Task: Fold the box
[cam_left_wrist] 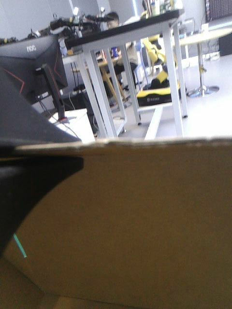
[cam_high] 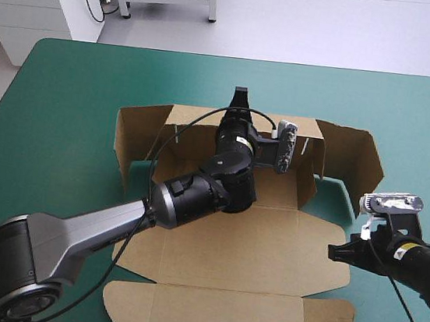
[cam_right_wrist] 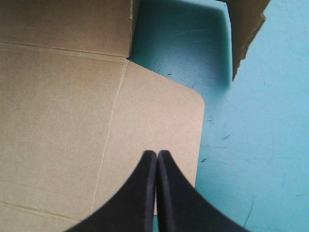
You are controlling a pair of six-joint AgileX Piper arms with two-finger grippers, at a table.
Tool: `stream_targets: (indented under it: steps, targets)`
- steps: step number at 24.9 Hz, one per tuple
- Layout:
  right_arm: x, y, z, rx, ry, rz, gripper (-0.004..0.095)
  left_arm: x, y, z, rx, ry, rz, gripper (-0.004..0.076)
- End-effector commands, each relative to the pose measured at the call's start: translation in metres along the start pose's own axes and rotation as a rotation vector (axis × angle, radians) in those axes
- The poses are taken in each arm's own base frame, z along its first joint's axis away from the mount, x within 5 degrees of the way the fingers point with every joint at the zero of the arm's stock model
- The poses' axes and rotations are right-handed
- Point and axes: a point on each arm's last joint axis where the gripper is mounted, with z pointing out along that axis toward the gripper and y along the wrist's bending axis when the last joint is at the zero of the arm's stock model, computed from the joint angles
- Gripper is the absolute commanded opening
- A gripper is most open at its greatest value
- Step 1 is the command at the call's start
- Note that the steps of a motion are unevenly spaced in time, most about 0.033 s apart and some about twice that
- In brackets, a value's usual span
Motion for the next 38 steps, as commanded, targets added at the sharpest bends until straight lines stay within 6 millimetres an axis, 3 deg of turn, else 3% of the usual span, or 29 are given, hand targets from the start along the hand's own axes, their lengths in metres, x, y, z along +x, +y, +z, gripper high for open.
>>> stream_targets:
  steps: [1, 5, 11, 18, 27, 32, 38]
  targets:
    - [-0.014, 0.0, -0.012, 0.008, -0.098, 0.003, -0.0019, 0.012, 0.017, -0.03, -0.201, -0.065, -0.022, -0.0008]
    - [-0.037, 0.004, -0.037, 0.008, -0.195, 0.007, -0.0018, 0.018, -0.011, -0.021, -0.181, -0.061, -0.031, -0.0008]
    - [-0.077, 0.004, -0.052, 0.035, -0.205, -0.019, -0.0019, 0.021, -0.024, -0.014, -0.304, -0.054, 0.051, -0.0008]
    - [-0.159, -0.003, -0.039, 0.1, -0.18, -0.062, -0.0019, 0.021, -0.025, -0.013, -0.295, -0.059, -0.003, -0.0008]
    - [-0.23, -0.023, 0.0, 0.147, -0.157, -0.054, -0.0019, 0.021, -0.025, -0.013, -0.294, -0.062, -0.002, -0.0008]
    - [-0.236, -0.03, 0.038, 0.145, -0.074, -0.047, -0.0019, 0.02, -0.025, -0.013, -0.293, -0.064, -0.002, -0.0008]
    - [-0.225, -0.033, 0.071, 0.108, 0.113, -0.042, -0.0019, 0.02, -0.026, -0.013, -0.293, -0.066, -0.001, -0.0008]
